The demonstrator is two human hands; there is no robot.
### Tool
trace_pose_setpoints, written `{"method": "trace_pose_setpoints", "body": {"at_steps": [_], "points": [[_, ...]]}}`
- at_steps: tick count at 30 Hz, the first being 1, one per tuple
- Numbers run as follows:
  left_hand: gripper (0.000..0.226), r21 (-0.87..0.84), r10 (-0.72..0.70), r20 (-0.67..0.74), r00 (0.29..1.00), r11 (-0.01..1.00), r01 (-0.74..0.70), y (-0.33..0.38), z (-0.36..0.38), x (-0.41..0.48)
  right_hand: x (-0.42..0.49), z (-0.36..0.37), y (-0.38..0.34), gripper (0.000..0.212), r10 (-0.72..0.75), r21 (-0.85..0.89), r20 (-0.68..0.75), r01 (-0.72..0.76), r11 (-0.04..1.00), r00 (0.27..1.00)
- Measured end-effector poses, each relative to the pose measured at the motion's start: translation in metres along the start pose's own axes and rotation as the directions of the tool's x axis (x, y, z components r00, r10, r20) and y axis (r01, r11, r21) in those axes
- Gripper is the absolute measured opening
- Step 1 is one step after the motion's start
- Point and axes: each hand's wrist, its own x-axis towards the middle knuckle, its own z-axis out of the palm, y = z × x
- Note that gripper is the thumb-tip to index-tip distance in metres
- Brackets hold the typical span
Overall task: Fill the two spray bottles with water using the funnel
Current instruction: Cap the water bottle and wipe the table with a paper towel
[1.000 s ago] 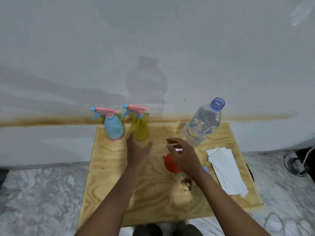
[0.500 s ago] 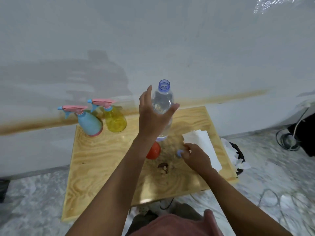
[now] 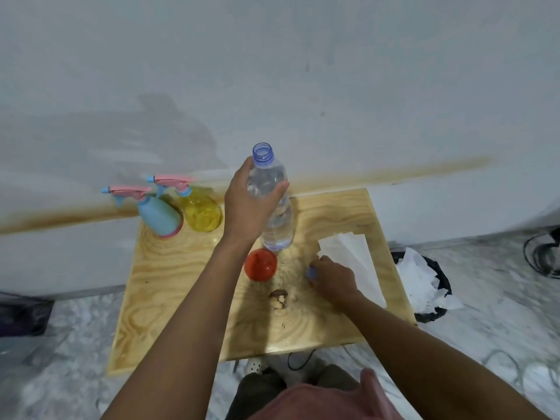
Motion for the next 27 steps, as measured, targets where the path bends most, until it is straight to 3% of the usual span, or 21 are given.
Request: {"method": "trace_pose_setpoints", "body": {"at_steps": [3,7,13,18,27], "points": [[0.066,0.008,-0.021,-0.001,1.000,1.000,0.021,-0.001,-0.001,0.000,0.002,-0.004,0.002,0.034,-0.003,0.096,-0.029,0.006,0.995,1.000],[0.071,0.012,-0.035,0.004,0.999,0.999,0.035,-0.002,0.001,0.001,0.003,-0.045,-0.011,0.036,-0.022,0.315,-0.221,0.093,0.945,0.975],[0.077,-0.008,-0.040,0.004,0.999,0.999,0.040,-0.004,0.002,0.002,0.000,-0.164,-0.054,0.027,-0.129,0.419,-0.584,0.434,0.798,0.801],[0.071,-0.042,-0.046,0.006,0.999,0.998,0.046,-0.005,0.003,0.002,-0.007,-0.229,-0.093,0.028,-0.278,0.333,-0.558,0.518,0.788,0.782],[0.078,-0.039,-0.042,0.012,0.999,0.998,0.042,-0.007,0.004,0.003,0.005,-0.252,-0.124,0.035,-0.450,0.019,-0.404,0.499,0.866,0.796]]}}
